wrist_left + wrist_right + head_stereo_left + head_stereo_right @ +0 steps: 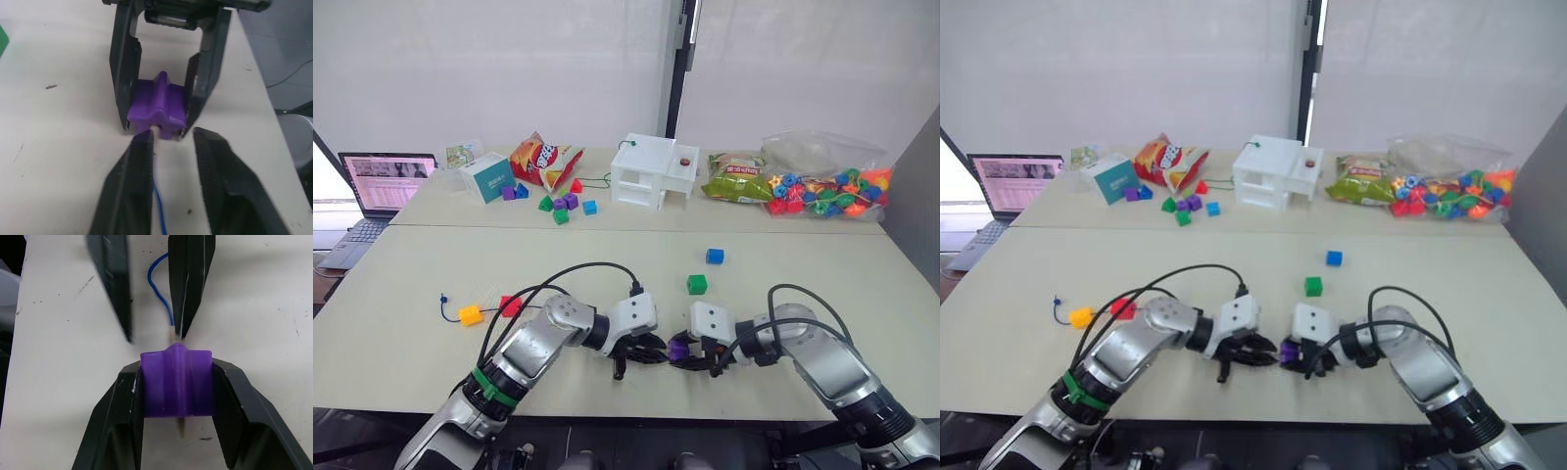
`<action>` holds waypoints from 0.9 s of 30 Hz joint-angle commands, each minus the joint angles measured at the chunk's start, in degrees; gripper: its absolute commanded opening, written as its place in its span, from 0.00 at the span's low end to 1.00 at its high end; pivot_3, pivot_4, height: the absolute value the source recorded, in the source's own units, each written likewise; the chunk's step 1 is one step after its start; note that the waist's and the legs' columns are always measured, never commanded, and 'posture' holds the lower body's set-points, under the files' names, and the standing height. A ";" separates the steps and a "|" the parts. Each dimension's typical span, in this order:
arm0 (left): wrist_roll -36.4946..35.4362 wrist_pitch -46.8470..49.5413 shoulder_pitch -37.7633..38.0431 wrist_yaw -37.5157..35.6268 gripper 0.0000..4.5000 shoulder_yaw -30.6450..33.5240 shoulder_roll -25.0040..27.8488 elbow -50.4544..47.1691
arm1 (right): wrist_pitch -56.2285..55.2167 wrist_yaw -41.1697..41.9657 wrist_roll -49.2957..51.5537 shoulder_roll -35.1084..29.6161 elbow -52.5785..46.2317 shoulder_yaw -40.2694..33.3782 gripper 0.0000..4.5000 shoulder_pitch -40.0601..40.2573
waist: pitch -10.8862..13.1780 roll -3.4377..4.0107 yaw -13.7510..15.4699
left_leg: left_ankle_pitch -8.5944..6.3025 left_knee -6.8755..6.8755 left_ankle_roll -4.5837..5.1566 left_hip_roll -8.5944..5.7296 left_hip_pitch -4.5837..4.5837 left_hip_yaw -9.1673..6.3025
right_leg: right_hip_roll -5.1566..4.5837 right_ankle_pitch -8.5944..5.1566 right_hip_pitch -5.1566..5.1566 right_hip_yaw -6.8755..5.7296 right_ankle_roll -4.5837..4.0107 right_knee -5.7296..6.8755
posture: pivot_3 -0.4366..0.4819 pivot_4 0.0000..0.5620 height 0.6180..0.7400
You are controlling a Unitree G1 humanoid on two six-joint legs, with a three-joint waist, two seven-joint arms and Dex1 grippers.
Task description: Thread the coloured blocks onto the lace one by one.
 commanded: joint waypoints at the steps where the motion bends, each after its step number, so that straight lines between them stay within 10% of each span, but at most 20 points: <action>1: 0.74 -6.21 0.81 -2.19 0.58 2.32 3.32 0.51 | 0.60 -0.73 -0.46 -0.62 -0.85 -0.20 0.31 0.96 | 0.00 0.00 0.00 | 0.00 0.00 0.00 0.00 0.00 0.00 | 0.00 0.00 0.01 0.00 0.00 0.00 | 0.48 0.27 1.00; 11: 5.31 -17.68 3.31 -1.14 0.58 2.29 3.68 8.63 | 1.35 -1.12 0.20 -1.84 -1.75 -0.97 0.31 1.61 | 0.00 -0.01 0.34 | 0.00 0.03 0.00 -0.05 0.04 -0.01 | -0.08 0.02 0.10 -0.05 0.03 -0.03 | 0.48 0.27 1.00; 19: 5.79 -19.09 3.73 -2.61 0.03 1.67 1.67 9.36 | 2.13 -1.60 0.59 -2.42 -2.45 -1.37 0.31 1.63 | 0.00 -0.01 0.26 | 0.00 0.01 0.01 -0.05 0.02 0.00 | -0.06 0.02 0.06 -0.05 0.03 -0.02 | 0.48 0.27 1.00; 27: 5.46 -17.92 1.92 -0.49 0.01 2.16 -2.33 8.51 | 2.67 -2.06 0.91 -2.33 -3.22 -1.21 0.31 1.95 | 0.00 -0.01 0.33 | -0.01 0.03 0.01 -0.07 -0.02 -0.01 | -0.08 0.02 0.07 -0.06 0.04 -0.03 | 0.48 0.27 1.00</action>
